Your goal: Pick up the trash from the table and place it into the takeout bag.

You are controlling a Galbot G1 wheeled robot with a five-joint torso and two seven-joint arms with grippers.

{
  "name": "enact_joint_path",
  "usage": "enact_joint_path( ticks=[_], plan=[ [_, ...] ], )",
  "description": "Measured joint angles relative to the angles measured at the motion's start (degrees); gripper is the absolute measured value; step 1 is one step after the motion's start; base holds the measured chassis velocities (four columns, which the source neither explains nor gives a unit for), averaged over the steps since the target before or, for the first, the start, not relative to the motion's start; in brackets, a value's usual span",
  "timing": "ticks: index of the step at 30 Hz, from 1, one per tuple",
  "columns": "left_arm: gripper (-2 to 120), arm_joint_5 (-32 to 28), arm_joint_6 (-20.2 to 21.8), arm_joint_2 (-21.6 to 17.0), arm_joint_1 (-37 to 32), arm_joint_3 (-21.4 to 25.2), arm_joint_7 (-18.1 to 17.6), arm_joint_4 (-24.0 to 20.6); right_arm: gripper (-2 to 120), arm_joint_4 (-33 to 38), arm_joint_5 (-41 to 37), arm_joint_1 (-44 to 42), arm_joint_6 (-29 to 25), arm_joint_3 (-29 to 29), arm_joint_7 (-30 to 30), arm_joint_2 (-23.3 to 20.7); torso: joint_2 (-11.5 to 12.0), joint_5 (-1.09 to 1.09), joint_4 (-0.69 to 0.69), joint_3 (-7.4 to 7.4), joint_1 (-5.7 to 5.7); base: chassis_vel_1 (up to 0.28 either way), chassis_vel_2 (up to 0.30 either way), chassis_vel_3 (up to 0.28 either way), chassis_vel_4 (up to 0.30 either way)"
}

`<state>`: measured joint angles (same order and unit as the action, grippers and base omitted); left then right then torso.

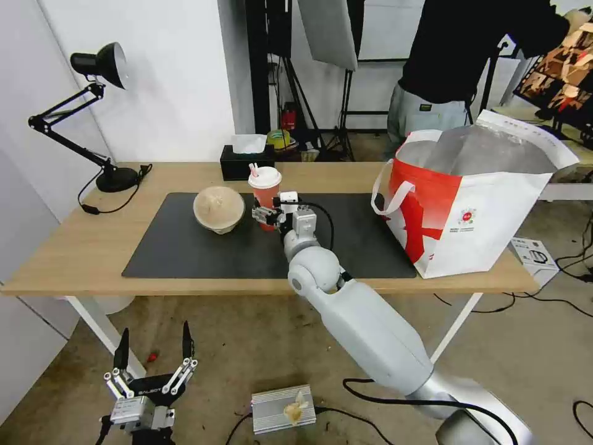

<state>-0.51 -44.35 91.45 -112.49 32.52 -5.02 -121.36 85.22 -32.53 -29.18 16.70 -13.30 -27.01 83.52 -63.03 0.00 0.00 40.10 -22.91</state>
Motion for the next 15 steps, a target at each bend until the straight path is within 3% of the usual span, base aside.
enact_joint_path(
  ticks=[15],
  plan=[
    [100,0.04,-0.12,0.03,-0.52,-0.10,-0.04,-0.02,100,-5.99,0.34,1.35,0.38,1.91,-1.42,4.96,0.00,0.00,0.00,0.00,0.00,0.000,0.000,0.000,0.000]
  ],
)
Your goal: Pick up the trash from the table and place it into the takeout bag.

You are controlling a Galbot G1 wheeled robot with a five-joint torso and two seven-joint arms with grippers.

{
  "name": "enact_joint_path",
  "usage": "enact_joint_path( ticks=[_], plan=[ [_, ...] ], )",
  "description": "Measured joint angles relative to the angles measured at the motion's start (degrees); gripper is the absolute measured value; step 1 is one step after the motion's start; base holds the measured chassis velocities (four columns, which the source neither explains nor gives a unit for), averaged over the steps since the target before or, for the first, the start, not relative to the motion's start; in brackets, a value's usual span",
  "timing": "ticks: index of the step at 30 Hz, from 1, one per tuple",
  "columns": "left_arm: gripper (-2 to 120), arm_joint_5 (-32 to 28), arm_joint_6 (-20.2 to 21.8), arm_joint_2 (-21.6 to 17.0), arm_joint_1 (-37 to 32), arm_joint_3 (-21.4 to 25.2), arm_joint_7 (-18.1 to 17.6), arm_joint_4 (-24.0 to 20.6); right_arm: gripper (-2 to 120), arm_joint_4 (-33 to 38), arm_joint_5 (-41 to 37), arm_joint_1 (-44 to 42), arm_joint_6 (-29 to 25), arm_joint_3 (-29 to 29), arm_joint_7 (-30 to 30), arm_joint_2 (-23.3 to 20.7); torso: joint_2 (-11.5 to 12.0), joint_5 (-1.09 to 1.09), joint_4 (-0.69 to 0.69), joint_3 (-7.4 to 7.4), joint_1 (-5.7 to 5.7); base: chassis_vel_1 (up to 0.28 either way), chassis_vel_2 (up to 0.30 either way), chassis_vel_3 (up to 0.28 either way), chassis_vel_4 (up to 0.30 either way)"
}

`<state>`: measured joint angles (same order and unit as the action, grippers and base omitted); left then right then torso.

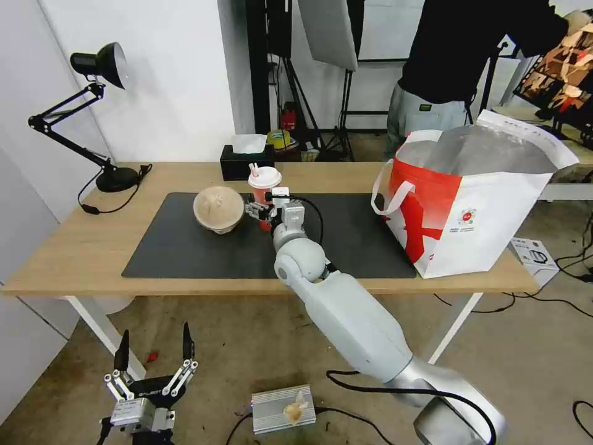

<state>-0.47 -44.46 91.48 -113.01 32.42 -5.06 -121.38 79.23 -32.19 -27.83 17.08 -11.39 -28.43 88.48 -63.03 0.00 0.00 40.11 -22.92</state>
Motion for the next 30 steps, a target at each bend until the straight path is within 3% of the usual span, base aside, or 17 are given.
enact_joint_path(
  ticks=[30],
  plan=[
    [100,0.07,-0.11,0.01,0.43,-0.42,-0.01,0.98,100,-7.40,-1.95,1.93,-1.56,1.99,2.46,1.67,0.00,0.00,0.00,0.00,0.00,0.000,0.000,0.000,0.000]
  ],
)
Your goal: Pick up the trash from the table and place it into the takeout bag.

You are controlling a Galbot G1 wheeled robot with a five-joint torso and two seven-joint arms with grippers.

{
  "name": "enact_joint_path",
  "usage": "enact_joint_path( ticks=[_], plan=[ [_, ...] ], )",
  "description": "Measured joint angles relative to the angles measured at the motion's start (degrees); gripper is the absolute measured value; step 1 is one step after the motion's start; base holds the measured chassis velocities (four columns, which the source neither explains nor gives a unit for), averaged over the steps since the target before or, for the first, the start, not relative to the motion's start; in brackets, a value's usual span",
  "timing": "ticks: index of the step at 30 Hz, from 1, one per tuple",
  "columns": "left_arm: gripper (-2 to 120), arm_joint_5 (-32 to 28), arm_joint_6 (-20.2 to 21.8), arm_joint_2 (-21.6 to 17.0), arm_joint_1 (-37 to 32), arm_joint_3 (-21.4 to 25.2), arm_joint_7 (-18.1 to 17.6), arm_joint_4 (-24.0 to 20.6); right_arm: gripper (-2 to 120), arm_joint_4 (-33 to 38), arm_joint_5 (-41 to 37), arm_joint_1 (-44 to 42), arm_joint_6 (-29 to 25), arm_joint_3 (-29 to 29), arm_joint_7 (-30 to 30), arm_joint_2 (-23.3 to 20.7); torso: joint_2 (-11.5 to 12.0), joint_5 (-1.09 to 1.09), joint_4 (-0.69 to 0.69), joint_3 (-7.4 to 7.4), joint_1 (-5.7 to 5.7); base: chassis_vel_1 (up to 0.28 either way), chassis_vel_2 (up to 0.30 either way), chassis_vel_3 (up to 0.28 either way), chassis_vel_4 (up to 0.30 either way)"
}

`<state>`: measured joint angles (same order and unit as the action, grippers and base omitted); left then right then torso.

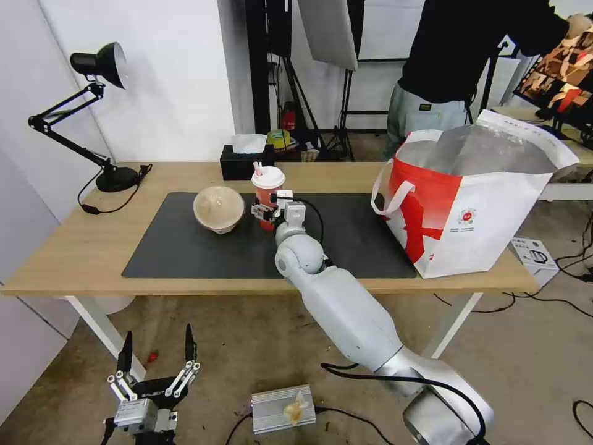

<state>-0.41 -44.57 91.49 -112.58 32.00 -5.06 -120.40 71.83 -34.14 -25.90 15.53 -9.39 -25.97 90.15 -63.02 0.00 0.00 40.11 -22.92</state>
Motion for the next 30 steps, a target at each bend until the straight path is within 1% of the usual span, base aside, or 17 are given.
enact_joint_path(
  ticks=[18,30],
  plan=[
    [100,0.03,-0.01,0.00,0.50,-0.28,0.00,0.59,100,-0.82,-1.30,1.22,-0.90,-0.69,4.33,0.06,0.00,0.00,0.00,0.00,0.00,0.000,0.000,0.000,0.000],
    [100,-0.08,-0.08,0.00,0.75,-0.28,0.00,0.77,100,-4.13,-1.64,3.29,-2.23,-0.92,6.60,0.13,0.00,0.00,0.00,0.00,0.00,0.000,0.000,0.000,0.000]
  ],
)
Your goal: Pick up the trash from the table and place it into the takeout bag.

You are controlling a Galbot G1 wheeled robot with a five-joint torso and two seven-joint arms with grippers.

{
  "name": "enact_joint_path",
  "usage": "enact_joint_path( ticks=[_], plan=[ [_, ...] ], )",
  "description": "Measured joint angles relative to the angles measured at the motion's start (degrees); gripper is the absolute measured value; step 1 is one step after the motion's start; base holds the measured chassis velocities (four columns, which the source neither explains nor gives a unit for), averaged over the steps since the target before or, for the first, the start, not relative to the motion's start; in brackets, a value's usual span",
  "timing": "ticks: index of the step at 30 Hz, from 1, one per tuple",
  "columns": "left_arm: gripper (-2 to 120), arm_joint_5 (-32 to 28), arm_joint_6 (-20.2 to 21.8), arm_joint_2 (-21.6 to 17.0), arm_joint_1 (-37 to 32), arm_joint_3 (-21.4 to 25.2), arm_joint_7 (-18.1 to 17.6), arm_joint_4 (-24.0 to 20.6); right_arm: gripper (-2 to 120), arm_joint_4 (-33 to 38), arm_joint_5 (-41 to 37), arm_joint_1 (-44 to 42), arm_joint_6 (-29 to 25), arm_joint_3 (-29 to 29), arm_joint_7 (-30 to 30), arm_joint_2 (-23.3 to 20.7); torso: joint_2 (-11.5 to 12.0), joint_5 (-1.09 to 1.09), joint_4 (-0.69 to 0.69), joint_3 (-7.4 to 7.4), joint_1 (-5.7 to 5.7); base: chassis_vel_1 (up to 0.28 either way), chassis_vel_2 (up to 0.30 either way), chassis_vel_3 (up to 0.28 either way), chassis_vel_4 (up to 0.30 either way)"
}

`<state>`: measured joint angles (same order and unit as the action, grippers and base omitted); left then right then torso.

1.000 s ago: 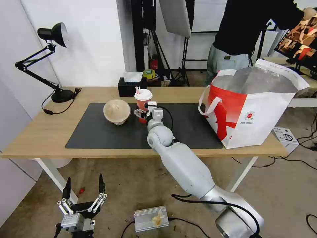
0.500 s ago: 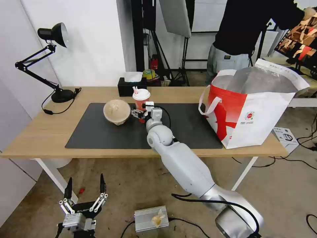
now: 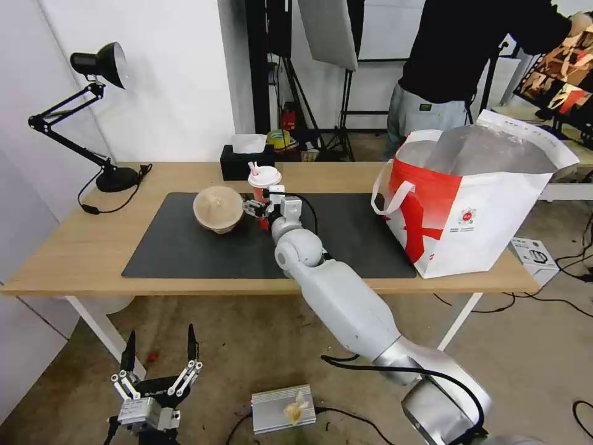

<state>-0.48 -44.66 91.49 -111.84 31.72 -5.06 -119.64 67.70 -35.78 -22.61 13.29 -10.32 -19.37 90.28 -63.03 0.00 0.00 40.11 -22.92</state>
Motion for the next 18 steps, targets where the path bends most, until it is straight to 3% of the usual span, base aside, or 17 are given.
enact_joint_path(
  ticks=[10,13,15,18],
  plan=[
    [100,-0.02,-0.02,-0.01,0.13,-0.03,0.00,0.31,100,-2.75,-0.75,1.09,-0.71,0.26,1.43,0.05,0.00,0.00,0.00,0.00,0.00,0.000,0.000,0.000,0.000],
    [100,-0.02,-0.03,-0.01,0.14,-0.03,0.00,0.35,94,-2.97,-0.88,1.09,-0.77,0.29,1.78,0.04,0.00,0.00,0.00,0.00,0.00,0.000,0.000,0.000,0.000],
    [100,-0.03,-0.03,-0.01,0.15,-0.04,0.00,0.43,81,-3.11,-1.07,0.98,-0.93,0.40,2.46,0.03,0.00,0.00,0.00,0.00,0.00,0.000,0.000,0.000,0.000],
    [100,-0.03,-0.04,-0.01,0.19,-0.06,0.00,0.45,73,-3.12,-1.27,0.51,-1.10,0.41,3.06,0.02,0.00,0.00,0.00,0.00,0.00,0.000,0.000,0.000,0.000]
  ],
)
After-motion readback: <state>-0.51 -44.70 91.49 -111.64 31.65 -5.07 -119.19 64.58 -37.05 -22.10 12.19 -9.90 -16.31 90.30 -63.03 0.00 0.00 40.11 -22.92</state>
